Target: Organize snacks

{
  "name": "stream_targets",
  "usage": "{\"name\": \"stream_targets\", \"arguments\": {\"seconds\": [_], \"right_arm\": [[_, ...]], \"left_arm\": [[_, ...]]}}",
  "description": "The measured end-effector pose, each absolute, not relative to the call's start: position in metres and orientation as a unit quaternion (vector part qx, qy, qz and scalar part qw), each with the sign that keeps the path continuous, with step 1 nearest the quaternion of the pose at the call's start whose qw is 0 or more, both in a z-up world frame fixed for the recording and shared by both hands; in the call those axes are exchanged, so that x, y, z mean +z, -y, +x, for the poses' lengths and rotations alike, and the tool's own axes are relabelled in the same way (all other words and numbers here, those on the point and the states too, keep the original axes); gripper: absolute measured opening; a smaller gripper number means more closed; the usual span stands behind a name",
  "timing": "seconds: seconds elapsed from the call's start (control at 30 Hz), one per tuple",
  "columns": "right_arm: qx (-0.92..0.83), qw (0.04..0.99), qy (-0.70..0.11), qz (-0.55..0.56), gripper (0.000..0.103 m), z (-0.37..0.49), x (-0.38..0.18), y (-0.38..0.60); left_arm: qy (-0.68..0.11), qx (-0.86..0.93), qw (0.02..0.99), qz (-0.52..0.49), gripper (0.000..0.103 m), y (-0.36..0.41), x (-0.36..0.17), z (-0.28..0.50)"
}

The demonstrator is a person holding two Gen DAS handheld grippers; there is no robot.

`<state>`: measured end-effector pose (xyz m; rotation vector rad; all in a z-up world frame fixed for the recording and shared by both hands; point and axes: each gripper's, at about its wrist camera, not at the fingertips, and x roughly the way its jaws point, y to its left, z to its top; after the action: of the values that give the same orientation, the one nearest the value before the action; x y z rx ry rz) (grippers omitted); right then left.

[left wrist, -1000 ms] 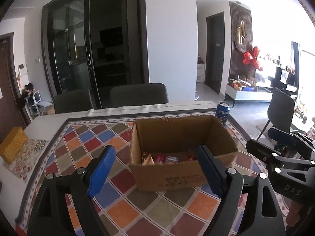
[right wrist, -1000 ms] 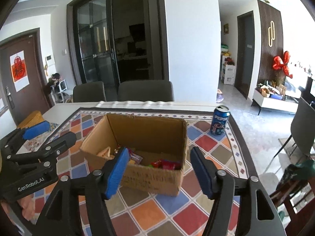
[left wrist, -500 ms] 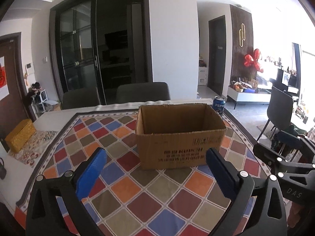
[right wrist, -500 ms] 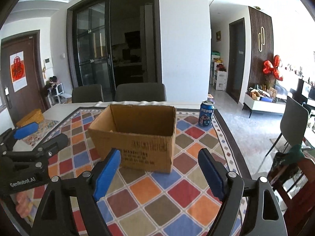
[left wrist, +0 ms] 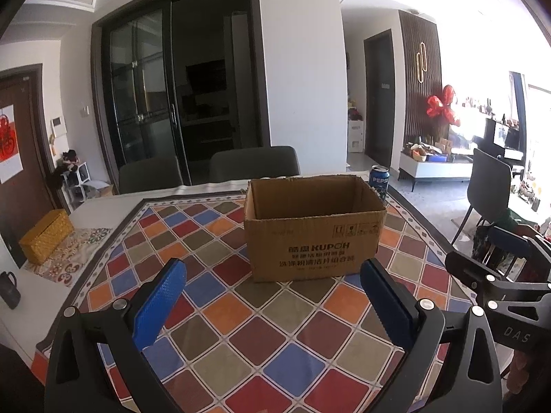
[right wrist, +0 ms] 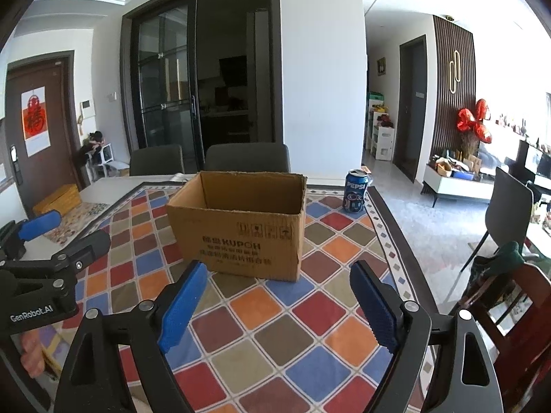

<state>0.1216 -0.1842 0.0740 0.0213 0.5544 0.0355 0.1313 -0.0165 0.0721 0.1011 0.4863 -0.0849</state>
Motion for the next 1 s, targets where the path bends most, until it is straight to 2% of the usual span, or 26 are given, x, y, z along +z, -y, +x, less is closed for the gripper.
{"name": "stream_targets", "arguments": {"seconds": [1.0], "right_arm": [[0.021,0.965,-0.263,0.009,0.086,0.106,0.081,0.181]], "left_arm": [[-0.230,-0.041,0.971,0.044,0.103,0.012,0.073,0.115]]}}
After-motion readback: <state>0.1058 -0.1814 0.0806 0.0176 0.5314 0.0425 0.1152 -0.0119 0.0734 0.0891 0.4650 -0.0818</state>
